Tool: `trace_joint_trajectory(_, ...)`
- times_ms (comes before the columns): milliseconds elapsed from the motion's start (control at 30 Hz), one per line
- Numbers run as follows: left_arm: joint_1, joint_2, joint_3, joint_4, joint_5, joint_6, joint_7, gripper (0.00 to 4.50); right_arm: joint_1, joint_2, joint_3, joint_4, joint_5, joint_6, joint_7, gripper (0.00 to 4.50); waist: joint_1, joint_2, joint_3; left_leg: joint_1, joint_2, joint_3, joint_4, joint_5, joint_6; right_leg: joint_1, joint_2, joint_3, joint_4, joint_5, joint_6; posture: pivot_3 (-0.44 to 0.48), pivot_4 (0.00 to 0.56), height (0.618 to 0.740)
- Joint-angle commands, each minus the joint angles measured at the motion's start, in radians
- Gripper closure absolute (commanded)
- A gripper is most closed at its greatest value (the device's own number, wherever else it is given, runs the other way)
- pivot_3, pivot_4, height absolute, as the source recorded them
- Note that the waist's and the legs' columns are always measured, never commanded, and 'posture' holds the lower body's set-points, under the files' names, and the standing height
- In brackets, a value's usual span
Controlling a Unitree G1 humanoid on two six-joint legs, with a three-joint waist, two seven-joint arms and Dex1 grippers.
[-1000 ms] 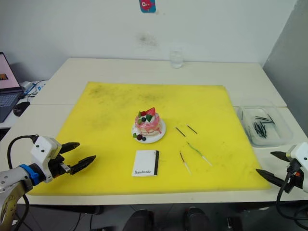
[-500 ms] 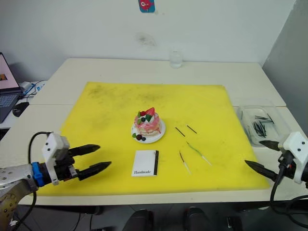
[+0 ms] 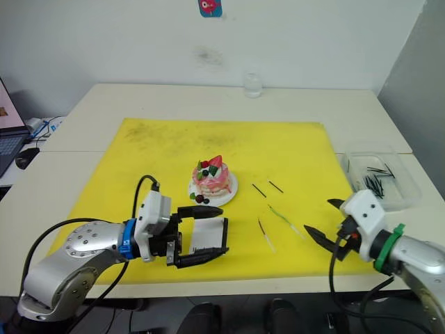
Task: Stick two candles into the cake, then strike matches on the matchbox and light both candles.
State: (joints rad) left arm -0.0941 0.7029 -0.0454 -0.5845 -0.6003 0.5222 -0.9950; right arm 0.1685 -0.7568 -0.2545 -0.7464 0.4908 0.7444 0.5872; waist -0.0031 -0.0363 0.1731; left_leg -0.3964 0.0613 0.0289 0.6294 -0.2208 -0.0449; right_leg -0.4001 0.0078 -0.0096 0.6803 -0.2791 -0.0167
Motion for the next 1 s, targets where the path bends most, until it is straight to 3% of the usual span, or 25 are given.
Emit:
trace_joint_trajectory(33, -0.032, -0.016, -0.046, 0.020, 0.041, -0.070, -0.027, 0.02, -0.011, 0.015, 0.045, 0.003, -0.042, 0.001, -0.045, 0.00, 0.001, 0.000, 0.000, -0.001, 0.000, 0.000, 0.000, 0.000, 0.000, -0.001, 0.001, 0.000, 0.000, 0.000, 0.000, 0.000, 0.150, 0.740)
trace_joint_trajectory(233, -0.039, -0.037, -0.081, 0.023, 0.060, -0.094, -0.018, 0.02, 0.001, 0.025, 0.149, 0.046, -0.113, -0.034, -0.060, 0.00, 0.000, 0.000, 0.000, -0.003, 0.001, 0.000, 0.000, 0.000, 0.000, -0.004, 0.004, 0.001, 0.001, 0.000, 0.000, 0.000, 0.150, 0.740)
trace_joint_trajectory(633, -0.038, -0.044, -0.093, 0.002, 0.070, -0.080, 0.011, 0.02, 0.024, 0.064, 0.233, 0.035, -0.185, -0.032, -0.093, 0.00, 0.000, 0.000, 0.000, -0.003, 0.001, 0.000, 0.000, 0.000, 0.000, -0.004, 0.004, 0.001, 0.001, 0.000, 0.000, 0.000, 0.150, 0.740)
trace_joint_trajectory(767, -0.037, -0.038, -0.090, 0.006, 0.074, -0.081, 0.009, 0.00, 0.010, 0.081, 0.255, 0.037, -0.211, -0.013, -0.119, 0.91, 0.000, 0.000, 0.000, -0.003, 0.002, -0.001, 0.000, 0.000, 0.000, -0.004, 0.004, 0.001, 0.001, 0.000, 0.000, 0.000, 0.150, 0.740)
trace_joint_trajectory(1000, -0.037, -0.040, -0.083, 0.008, 0.073, -0.076, 0.020, 0.00, 0.009, 0.077, 0.278, 0.013, -0.212, 0.007, -0.111, 3.50, 0.000, 0.000, 0.000, -0.003, 0.002, -0.001, 0.000, 0.000, 0.000, -0.004, 0.005, 0.002, 0.001, 0.000, 0.000, 0.000, 0.150, 0.740)
